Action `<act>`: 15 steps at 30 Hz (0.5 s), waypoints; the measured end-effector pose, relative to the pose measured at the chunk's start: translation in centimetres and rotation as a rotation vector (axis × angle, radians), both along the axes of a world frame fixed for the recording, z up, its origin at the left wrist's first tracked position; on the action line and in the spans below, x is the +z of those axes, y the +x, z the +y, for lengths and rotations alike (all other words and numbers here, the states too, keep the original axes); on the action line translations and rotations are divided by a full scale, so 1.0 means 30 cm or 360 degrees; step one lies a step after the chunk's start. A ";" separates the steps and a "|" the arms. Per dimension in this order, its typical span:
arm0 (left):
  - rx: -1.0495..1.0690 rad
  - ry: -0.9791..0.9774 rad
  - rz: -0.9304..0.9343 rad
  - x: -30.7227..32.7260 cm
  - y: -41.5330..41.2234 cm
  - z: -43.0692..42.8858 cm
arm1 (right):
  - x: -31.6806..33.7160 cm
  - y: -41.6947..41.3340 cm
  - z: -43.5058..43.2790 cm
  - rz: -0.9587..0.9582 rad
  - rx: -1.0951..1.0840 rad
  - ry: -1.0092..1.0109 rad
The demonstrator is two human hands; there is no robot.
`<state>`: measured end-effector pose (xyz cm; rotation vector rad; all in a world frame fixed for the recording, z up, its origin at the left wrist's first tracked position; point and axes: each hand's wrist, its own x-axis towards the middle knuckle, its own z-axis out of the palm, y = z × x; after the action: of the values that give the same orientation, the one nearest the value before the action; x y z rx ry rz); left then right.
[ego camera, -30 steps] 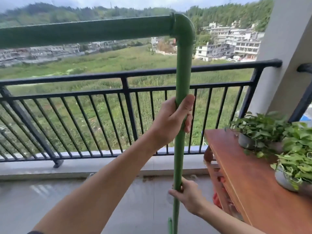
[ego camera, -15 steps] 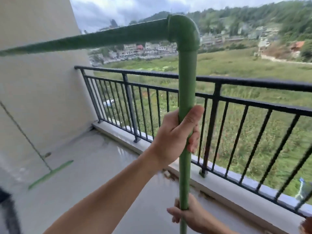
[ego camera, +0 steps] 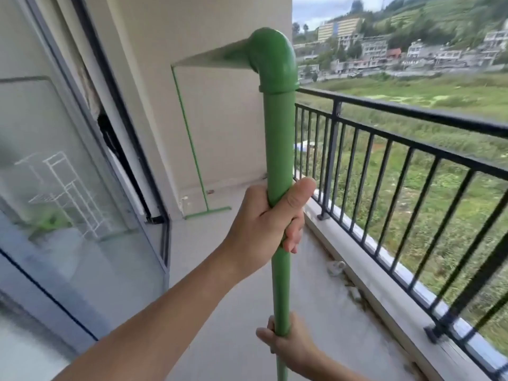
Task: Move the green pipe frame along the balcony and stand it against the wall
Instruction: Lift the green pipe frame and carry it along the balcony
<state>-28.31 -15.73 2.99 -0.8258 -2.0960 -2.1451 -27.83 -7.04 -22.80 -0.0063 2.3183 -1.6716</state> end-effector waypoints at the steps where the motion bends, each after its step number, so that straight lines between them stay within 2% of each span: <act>1: 0.0073 -0.0002 0.0008 0.001 -0.005 -0.030 | -0.002 -0.011 -0.031 0.0007 0.0036 -0.0003; 9: 0.0573 0.0038 -0.0023 -0.011 -0.153 -0.223 | 0.014 -0.165 -0.277 0.0001 0.0162 -0.0051; 15: 0.0638 0.0037 -0.0017 -0.012 -0.355 -0.378 | 0.027 -0.353 -0.442 -0.0006 0.0102 -0.0014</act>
<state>-38.96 -27.07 2.63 -0.3500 -2.0239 -1.9565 -38.43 -20.30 -21.99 -0.0782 2.2830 -1.6493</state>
